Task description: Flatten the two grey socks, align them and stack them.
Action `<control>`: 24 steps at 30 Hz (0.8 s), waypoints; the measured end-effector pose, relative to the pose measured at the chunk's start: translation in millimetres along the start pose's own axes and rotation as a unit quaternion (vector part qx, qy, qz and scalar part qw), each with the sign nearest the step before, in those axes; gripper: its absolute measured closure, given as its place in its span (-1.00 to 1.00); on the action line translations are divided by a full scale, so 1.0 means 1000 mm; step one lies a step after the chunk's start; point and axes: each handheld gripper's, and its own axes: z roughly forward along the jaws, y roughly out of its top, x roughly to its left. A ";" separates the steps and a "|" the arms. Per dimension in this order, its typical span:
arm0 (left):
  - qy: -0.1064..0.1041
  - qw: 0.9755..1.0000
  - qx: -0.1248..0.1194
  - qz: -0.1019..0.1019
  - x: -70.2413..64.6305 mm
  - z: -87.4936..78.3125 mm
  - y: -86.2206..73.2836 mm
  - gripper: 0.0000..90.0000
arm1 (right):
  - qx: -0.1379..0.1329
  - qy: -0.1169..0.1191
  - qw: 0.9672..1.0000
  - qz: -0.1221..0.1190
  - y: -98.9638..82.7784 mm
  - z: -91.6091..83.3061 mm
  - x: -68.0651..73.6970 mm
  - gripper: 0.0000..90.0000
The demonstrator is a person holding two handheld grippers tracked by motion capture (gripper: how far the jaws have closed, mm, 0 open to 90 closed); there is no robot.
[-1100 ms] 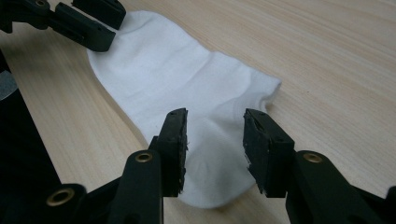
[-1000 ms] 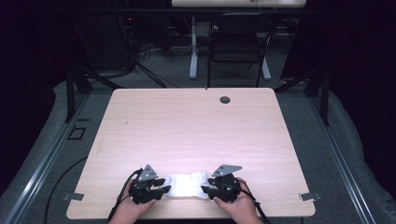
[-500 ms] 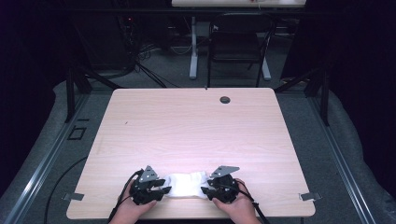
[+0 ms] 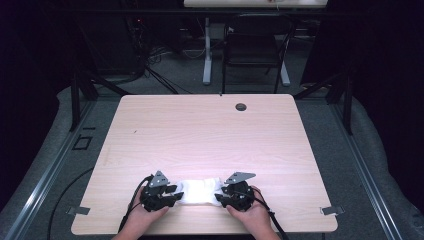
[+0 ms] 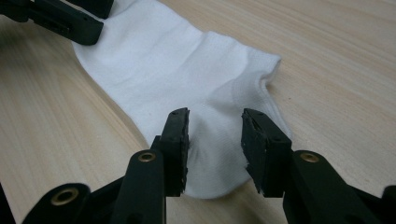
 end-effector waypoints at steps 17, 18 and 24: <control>-0.001 1.000 -0.008 -0.017 0.006 0.004 0.003 0.33 | -0.010 -0.006 1.000 0.007 0.003 0.004 -0.006 0.38; -0.001 1.000 -0.009 -0.017 0.006 0.003 0.003 0.32 | -0.010 -0.005 1.000 0.008 0.004 0.004 -0.006 0.38; 0.003 1.000 -0.018 -0.024 0.006 -0.002 0.004 0.22 | -0.021 -0.007 1.000 0.009 0.005 0.000 -0.006 0.33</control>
